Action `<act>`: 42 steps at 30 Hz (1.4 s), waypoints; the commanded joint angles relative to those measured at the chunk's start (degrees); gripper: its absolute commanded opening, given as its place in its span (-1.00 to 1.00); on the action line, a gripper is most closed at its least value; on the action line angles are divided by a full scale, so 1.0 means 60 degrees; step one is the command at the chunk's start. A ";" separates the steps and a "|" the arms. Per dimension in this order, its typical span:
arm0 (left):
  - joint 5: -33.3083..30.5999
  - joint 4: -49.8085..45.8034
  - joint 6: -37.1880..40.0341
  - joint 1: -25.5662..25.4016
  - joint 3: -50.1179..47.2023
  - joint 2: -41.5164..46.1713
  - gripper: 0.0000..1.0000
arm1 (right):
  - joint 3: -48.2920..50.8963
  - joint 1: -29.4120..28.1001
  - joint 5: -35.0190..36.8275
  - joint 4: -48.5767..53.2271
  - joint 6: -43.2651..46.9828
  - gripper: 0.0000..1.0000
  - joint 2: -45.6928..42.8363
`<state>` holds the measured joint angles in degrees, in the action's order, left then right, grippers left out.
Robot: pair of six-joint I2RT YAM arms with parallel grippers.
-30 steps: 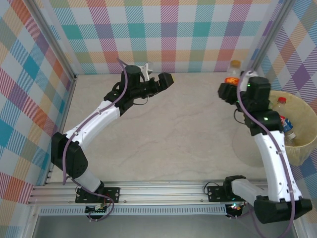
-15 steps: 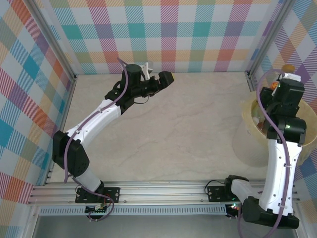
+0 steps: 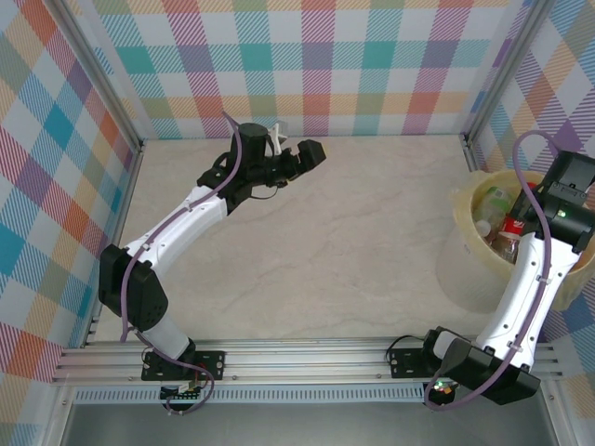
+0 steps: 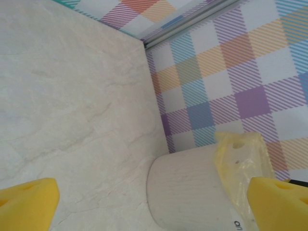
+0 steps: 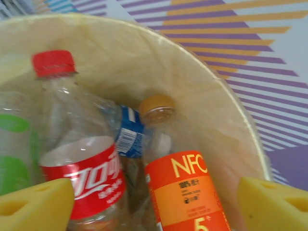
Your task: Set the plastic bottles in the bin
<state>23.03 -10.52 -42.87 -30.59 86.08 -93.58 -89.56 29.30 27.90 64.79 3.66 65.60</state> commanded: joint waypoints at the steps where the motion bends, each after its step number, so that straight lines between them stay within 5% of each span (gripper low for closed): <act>1: -0.0122 -0.0524 0.0411 0.0118 0.0243 0.0243 1.00 | 0.0088 0.0127 0.0872 0.0304 -0.0096 0.87 0.0108; 12: -0.0711 -0.0435 0.0475 0.0171 -0.0250 0.0586 1.00 | -0.0660 -0.0111 -0.1208 0.0478 -0.0978 0.99 0.0193; 19: -0.1759 -0.0736 0.0718 0.0308 -0.0636 0.1150 1.00 | -0.1100 -0.2003 -0.1724 0.0072 -0.1596 0.99 0.0086; 26: -0.3760 -0.1578 0.1033 0.0409 -0.1061 0.1919 1.00 | -0.0810 -0.4673 -0.2141 -0.1239 -0.2235 0.99 0.0448; 34: -0.6708 -0.0971 0.1923 0.0412 -0.2686 0.3307 1.00 | 0.0886 -0.7500 -0.4053 -0.4959 -0.1987 0.99 0.0392; 42: -1.0602 -0.2024 0.3624 0.0640 -0.3498 0.3757 1.00 | 0.3687 -0.7951 -0.5909 -0.8121 -0.2593 0.99 0.0747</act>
<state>-28.03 -20.95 -26.06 -28.14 68.12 -73.12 -71.11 -18.35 -2.57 26.09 -9.74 68.62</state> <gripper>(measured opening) 0.997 0.996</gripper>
